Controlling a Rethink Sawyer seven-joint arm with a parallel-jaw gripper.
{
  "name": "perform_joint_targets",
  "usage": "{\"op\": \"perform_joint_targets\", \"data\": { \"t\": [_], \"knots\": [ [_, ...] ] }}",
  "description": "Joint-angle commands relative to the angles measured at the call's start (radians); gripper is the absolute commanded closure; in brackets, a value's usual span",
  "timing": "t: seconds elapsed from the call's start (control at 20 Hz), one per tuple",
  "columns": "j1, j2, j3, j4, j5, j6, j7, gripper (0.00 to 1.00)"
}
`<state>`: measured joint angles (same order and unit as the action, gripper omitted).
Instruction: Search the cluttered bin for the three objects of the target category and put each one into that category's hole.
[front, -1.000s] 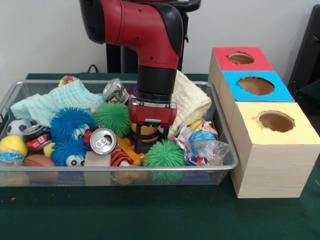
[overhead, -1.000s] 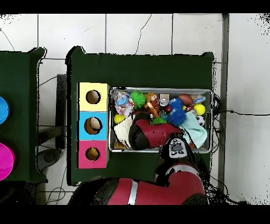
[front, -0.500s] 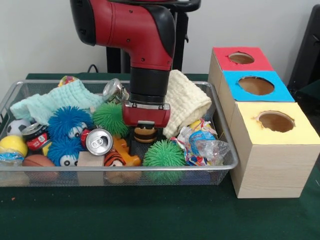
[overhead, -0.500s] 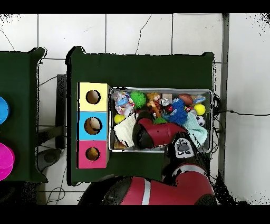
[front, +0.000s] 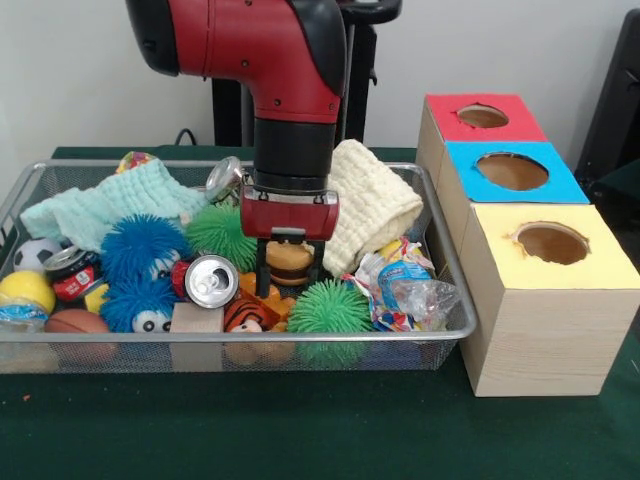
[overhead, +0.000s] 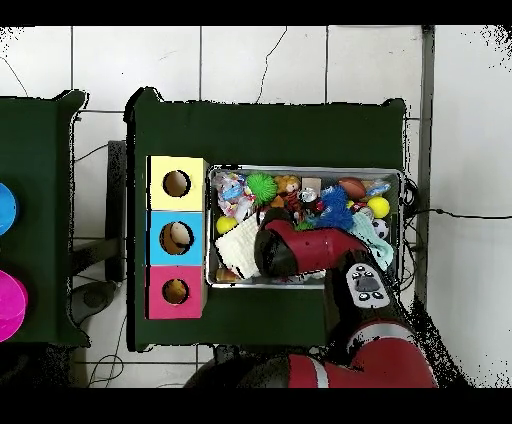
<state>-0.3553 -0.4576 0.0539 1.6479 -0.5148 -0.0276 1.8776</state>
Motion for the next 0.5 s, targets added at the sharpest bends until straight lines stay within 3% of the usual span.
{"op": "perform_joint_targets", "data": {
  "t": [0.05, 0.35, 0.5],
  "knots": [
    [-0.051, -0.085, 0.122, 0.011, -0.023, 0.136, -0.014, 0.0],
    [-0.071, -0.099, 0.149, -0.007, -0.043, 0.144, -0.03, 0.0],
    [-0.063, -0.073, 0.127, -0.057, -0.066, 0.111, -0.033, 0.0]
  ]
}}
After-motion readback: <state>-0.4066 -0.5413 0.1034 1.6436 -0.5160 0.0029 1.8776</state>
